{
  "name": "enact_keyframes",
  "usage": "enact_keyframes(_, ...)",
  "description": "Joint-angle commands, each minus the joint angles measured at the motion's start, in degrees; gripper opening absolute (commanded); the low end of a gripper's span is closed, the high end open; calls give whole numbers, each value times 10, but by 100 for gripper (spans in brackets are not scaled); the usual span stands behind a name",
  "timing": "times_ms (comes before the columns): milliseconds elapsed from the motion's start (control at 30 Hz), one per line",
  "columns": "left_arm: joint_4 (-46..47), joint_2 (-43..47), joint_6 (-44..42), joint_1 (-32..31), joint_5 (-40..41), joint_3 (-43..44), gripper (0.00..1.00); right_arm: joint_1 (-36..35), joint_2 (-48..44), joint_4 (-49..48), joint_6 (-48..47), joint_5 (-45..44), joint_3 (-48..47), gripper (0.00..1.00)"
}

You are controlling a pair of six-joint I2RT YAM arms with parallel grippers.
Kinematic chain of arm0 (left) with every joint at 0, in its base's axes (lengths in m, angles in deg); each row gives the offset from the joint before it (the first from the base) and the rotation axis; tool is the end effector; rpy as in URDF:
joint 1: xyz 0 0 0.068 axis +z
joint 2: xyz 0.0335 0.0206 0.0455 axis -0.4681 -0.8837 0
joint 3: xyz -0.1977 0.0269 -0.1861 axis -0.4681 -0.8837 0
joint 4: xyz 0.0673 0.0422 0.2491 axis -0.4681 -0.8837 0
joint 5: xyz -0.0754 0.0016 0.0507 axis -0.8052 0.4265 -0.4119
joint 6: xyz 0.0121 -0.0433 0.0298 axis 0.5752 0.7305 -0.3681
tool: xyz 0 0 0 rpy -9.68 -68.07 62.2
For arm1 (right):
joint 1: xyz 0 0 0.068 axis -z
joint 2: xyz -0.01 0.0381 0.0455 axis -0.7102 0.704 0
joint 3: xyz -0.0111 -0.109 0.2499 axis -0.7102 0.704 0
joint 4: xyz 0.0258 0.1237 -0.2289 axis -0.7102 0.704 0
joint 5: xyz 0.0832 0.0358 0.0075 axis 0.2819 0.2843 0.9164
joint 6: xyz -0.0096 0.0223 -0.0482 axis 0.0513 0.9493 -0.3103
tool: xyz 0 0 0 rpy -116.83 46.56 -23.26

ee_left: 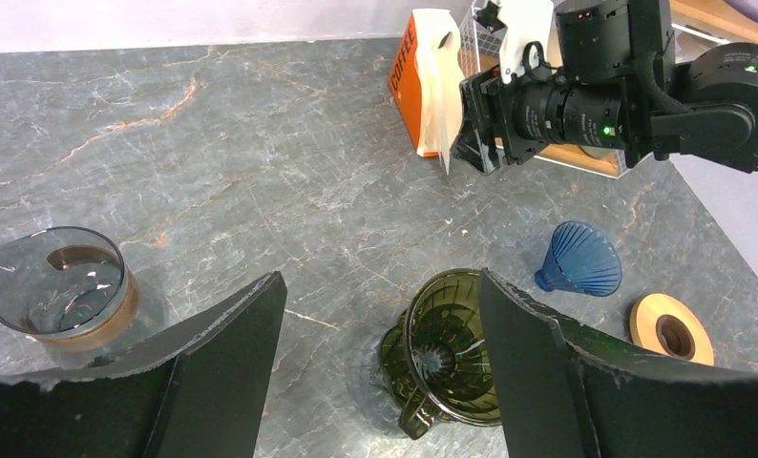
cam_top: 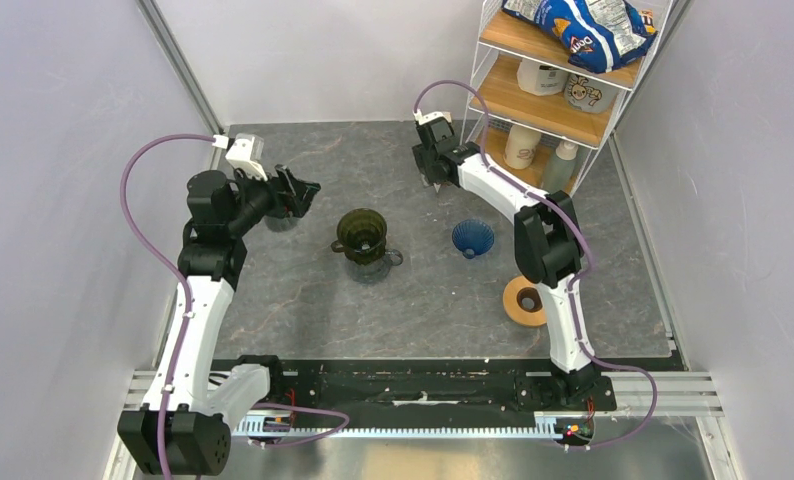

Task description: Place the coffee filter in the dripper

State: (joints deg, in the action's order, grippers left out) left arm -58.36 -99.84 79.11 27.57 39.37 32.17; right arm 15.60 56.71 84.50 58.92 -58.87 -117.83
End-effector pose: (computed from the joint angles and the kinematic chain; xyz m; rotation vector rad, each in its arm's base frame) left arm 0.2176 -0.0173 0.3663 0.1676 1.7794 -0.5635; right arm 0.4467 0.2404 0.2255 -0.3759 2.3032 -0.1272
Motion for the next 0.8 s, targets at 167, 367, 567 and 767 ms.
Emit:
enact_keyframes(167,28,-1,16,3,7,20,81,-3,23,-26,19,28,-44,71)
enact_keyframes(367,28,-6,14,3,7,22,81,-3,47,-31,12,12,-61,63)
enact_keyframes(567,29,-15,11,3,4,27,81,-3,55,-36,9,-6,-61,54)
enact_keyframes(767,32,-20,9,3,0,27,81,-4,49,-36,7,-5,-55,38)
